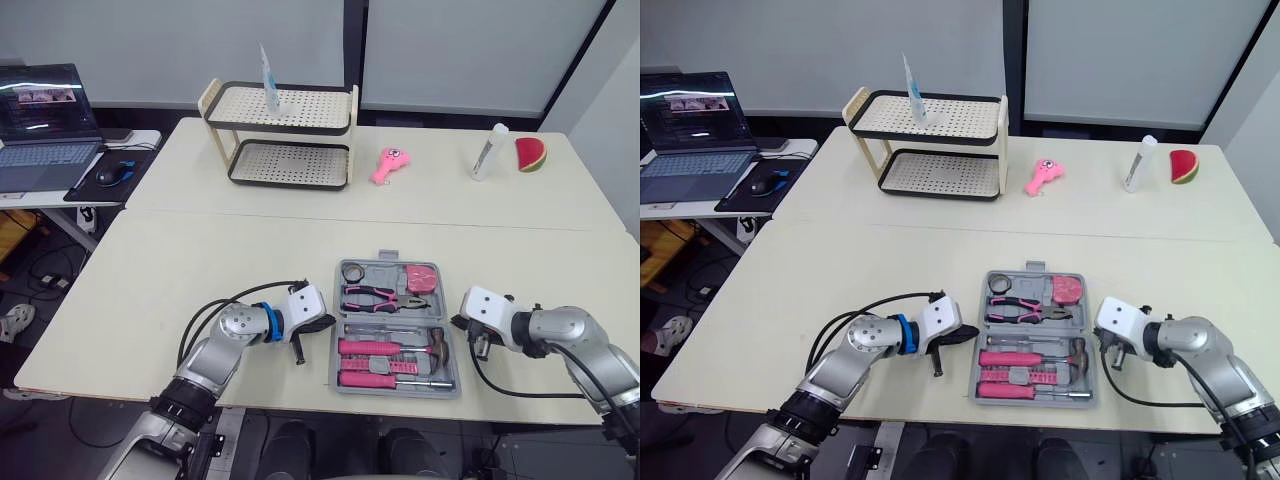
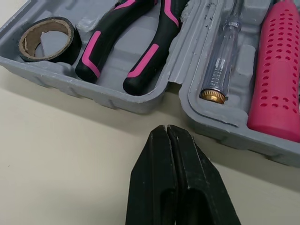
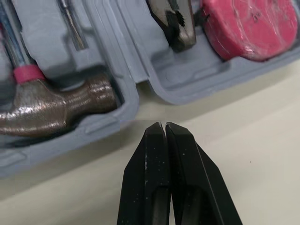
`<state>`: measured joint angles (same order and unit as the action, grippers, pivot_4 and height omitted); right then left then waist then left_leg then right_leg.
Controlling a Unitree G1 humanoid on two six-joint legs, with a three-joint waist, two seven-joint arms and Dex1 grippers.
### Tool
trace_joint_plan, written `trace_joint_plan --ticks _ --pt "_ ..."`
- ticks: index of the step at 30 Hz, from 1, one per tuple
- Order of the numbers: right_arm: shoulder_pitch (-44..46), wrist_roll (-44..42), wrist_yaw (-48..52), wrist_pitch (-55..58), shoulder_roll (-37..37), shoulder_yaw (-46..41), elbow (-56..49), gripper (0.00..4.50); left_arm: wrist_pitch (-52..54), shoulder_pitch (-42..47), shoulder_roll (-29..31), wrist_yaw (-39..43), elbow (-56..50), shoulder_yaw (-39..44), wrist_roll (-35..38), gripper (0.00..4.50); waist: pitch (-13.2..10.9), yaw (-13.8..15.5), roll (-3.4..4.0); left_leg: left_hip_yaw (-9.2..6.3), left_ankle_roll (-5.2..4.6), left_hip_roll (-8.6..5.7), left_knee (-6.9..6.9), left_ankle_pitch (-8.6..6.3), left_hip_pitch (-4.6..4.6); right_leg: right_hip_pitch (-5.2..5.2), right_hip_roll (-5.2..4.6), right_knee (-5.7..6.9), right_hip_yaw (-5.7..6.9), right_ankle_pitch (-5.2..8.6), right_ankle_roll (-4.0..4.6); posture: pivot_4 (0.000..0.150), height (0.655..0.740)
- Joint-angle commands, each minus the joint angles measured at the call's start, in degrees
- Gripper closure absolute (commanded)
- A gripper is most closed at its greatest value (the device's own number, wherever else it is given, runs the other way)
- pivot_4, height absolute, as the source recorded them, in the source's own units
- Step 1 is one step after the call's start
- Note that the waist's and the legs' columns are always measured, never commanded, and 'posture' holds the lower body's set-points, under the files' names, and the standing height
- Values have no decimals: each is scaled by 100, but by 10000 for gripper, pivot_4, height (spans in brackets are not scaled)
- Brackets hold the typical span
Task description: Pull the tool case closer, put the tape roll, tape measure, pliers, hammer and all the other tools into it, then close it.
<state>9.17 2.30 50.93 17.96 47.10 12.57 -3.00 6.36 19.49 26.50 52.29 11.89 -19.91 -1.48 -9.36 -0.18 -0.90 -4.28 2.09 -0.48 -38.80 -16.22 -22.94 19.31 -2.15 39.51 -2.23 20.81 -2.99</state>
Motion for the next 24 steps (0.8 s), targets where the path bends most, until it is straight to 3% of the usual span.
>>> trace_joint_plan --ticks 1,24 --pt "111 93 16 -120 -114 72 78 44929 -279 119 -41 58 121 -109 -134 45000 0 2 0 0 0 0 0 0 0 0 0 1 -1 0 0 1500 7290" --pt "109 83 280 -36 -318 166 -162 44929 -789 272 -328 156 288 -145 -298 45000 0 -8 0 0 0 -1 -2 0 2 0 0 3 0 0 0 1500 7290"
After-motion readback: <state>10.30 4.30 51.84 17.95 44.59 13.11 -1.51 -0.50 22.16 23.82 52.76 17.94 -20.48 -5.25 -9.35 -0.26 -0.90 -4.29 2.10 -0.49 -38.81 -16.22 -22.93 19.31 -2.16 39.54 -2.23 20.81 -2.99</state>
